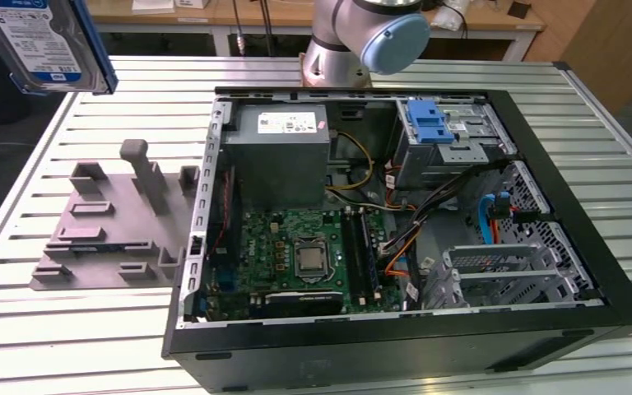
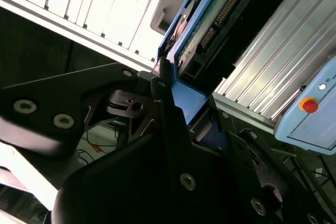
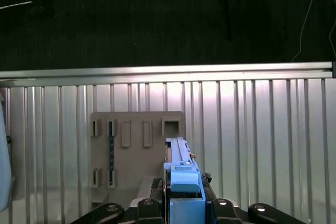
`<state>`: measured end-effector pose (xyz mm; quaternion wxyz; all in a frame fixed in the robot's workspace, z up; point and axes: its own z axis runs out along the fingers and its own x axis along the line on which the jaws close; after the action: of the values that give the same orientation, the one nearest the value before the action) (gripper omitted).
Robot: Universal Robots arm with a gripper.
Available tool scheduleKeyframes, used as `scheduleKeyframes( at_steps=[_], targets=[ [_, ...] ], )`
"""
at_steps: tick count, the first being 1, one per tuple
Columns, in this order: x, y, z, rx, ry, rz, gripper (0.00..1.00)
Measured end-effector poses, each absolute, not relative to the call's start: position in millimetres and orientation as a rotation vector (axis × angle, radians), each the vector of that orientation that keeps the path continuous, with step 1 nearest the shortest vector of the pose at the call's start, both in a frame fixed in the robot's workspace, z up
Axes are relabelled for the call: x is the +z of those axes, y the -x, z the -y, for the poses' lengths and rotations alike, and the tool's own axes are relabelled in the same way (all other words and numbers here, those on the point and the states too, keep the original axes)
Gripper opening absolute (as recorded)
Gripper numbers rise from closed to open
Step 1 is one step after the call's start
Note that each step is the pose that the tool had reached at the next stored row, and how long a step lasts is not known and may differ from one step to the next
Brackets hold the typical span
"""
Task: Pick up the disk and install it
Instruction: 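Pick up the disk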
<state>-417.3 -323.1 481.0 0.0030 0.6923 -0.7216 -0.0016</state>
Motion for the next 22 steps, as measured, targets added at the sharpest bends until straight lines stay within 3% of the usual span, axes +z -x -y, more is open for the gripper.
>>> scheduleKeyframes(
  at_steps=[22],
  targets=[
    [481.0,400.3,323.5,-0.014,-2.174,2.267,0.36]
  ],
)
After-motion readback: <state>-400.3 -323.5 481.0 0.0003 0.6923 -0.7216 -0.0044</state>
